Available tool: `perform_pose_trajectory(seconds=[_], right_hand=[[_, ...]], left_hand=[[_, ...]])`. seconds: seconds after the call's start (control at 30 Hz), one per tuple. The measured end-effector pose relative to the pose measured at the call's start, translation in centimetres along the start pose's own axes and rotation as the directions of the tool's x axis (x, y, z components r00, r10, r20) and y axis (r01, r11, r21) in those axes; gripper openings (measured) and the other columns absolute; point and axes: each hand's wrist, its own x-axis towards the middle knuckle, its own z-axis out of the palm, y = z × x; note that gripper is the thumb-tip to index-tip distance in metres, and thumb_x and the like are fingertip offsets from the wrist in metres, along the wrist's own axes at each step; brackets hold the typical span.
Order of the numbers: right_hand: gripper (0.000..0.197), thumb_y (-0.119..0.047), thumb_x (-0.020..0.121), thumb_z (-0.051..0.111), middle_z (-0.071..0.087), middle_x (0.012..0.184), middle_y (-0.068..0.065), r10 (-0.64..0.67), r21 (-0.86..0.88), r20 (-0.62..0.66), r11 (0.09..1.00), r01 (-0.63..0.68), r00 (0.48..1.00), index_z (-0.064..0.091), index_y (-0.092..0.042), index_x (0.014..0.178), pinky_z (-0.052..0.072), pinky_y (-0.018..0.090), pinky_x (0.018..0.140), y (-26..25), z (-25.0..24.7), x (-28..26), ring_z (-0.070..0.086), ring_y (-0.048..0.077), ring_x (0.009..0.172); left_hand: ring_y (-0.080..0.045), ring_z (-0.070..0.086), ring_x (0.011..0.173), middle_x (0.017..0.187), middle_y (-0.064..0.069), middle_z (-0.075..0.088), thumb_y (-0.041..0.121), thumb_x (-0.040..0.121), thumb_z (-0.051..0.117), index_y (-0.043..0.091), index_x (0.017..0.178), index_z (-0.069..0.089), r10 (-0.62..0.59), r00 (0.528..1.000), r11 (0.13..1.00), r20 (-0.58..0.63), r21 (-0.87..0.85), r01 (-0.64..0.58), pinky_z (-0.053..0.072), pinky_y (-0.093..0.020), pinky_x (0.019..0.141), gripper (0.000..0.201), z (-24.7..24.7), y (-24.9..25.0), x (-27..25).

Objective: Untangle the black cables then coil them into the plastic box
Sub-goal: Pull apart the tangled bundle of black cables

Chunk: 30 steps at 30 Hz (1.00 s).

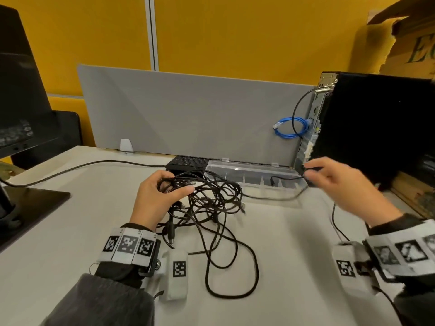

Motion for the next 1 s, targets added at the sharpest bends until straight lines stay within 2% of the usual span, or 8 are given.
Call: perform_pose_trajectory(seconds=[0.1, 0.23, 0.37, 0.43, 0.53, 0.73, 0.87, 1.0], right_hand=[[0.049, -0.056, 0.087, 0.040, 0.060, 0.115, -0.006, -0.064, -0.123, 0.275, 0.987, 0.101, 0.959, 0.043, -0.032, 0.130, 0.049, 0.037, 0.091, -2.9, 1.9, -1.1, 0.056, 0.011, 0.099], [0.031, -0.052, 0.089, 0.045, 0.066, 0.101, -0.006, -0.149, 0.110, 0.513, 0.988, 0.107, 0.845, 0.050, -0.028, 0.108, 0.053, 0.029, 0.081, -6.8, 4.5, -2.1, 0.064, 0.009, 0.085], [0.014, -0.020, 0.096, 0.048, 0.067, 0.077, 0.005, -0.131, 0.571, 0.537, 0.783, -0.245, 0.833, 0.047, -0.008, 0.090, 0.056, 0.030, 0.058, -7.1, 6.2, -1.8, 0.064, 0.015, 0.059], [0.005, -0.009, 0.095, 0.047, 0.063, 0.073, 0.009, -0.107, 0.698, 0.524, 0.622, -0.354, 0.845, 0.047, -0.005, 0.092, 0.051, 0.028, 0.052, -6.4, 6.7, -1.8, 0.060, 0.017, 0.054], [0.008, -0.006, 0.096, 0.042, 0.052, 0.065, 0.002, -0.050, 0.762, 0.445, 0.546, -0.348, 0.894, 0.048, -0.009, 0.093, 0.035, 0.021, 0.045, -5.4, 7.4, -1.6, 0.041, 0.009, 0.046], [0.014, -0.008, 0.097, 0.041, 0.046, 0.065, -0.002, -0.047, 0.890, 0.384, 0.284, -0.357, 0.922, 0.054, -0.010, 0.102, 0.023, 0.018, 0.045, -3.6, 7.3, -1.5, 0.026, 0.007, 0.050], [0.017, -0.009, 0.097, 0.042, 0.050, 0.073, 0.000, 0.002, 0.874, 0.347, 0.362, -0.324, 0.938, 0.057, -0.011, 0.104, 0.026, 0.017, 0.047, -3.2, 7.2, -1.6, 0.032, 0.006, 0.052], [0.023, -0.019, 0.093, 0.052, 0.049, 0.112, -0.003, 0.088, 0.688, 0.028, 0.721, -0.083, 0.996, 0.050, -0.034, 0.109, 0.045, 0.014, 0.055, -3.7, 7.1, -1.8, 0.052, 0.020, 0.065]], left_hand=[[-0.013, 0.057, 0.071, 0.075, 0.003, 0.059, 0.027, 0.060, 0.084, 0.016, 0.089, 0.060, 0.000, 1.000, 1.000, -0.006, -0.024, -0.001, 0.056, -0.047, 0.078, 0.039, 0.7, 0.3, -0.2], [-0.013, 0.057, 0.076, 0.082, -0.003, 0.064, 0.027, 0.066, 0.081, 0.017, 0.088, 0.059, 0.011, 1.000, 0.999, -0.009, -0.033, -0.011, 0.054, -0.039, 0.079, 0.033, 1.3, 0.5, -0.6], [-0.024, 0.063, 0.083, 0.092, -0.013, 0.067, 0.026, 0.074, 0.076, 0.017, 0.091, 0.059, 0.005, 1.000, 0.998, 0.021, -0.062, -0.004, 0.049, -0.024, 0.073, 0.025, 1.6, 0.5, -0.7], [-0.014, 0.063, 0.082, 0.092, -0.006, 0.066, 0.021, 0.079, 0.071, 0.018, 0.094, 0.060, 0.007, 0.995, 0.999, 0.095, -0.052, -0.002, 0.046, -0.018, 0.069, 0.019, 1.7, 0.8, -0.8], [0.005, 0.062, 0.069, 0.087, 0.002, 0.065, 0.012, 0.087, 0.061, 0.022, 0.100, 0.061, 0.025, 0.978, 0.998, 0.207, -0.063, -0.012, 0.048, -0.011, 0.058, 0.016, 1.8, 1.1, -1.1], [-0.006, 0.065, 0.065, 0.067, 0.002, 0.070, 0.012, 0.092, 0.053, 0.026, 0.101, 0.060, 0.068, 0.941, 0.982, 0.332, 0.146, -0.122, 0.048, -0.016, 0.070, 0.018, 0.3, 0.8, -0.5], [-0.009, 0.065, 0.077, 0.070, 0.005, 0.072, 0.021, 0.092, 0.055, 0.028, 0.100, 0.055, 0.058, 0.936, 0.950, 0.346, 0.269, -0.158, 0.040, -0.021, 0.083, 0.010, 0.1, 0.5, -0.3], [-0.008, 0.060, 0.069, 0.065, 0.005, 0.069, 0.016, 0.091, 0.055, 0.022, 0.094, 0.059, 0.105, 0.932, 0.966, 0.348, 0.188, -0.179, 0.043, -0.022, 0.079, 0.008, 0.8, 1.0, -0.8]])
